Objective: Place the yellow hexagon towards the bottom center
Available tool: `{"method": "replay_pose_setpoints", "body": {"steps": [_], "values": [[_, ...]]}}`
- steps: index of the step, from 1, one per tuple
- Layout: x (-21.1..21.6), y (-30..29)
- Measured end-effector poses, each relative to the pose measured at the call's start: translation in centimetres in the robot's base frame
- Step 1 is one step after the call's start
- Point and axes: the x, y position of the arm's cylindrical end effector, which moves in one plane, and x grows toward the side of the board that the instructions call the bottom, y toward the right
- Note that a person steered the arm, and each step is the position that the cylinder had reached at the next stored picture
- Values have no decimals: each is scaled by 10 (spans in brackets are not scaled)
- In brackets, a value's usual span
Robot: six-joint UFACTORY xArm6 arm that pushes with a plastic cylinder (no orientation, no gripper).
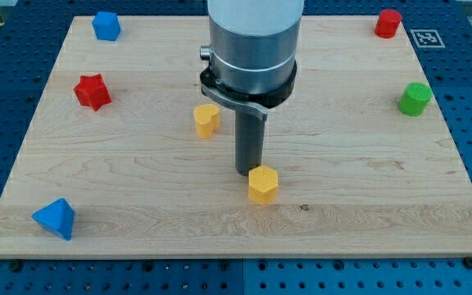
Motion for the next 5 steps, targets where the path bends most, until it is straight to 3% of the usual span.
{"method": "replay_pose_setpoints", "body": {"steps": [2, 3, 5], "values": [[17, 15], [5, 12], [-27, -75]]}}
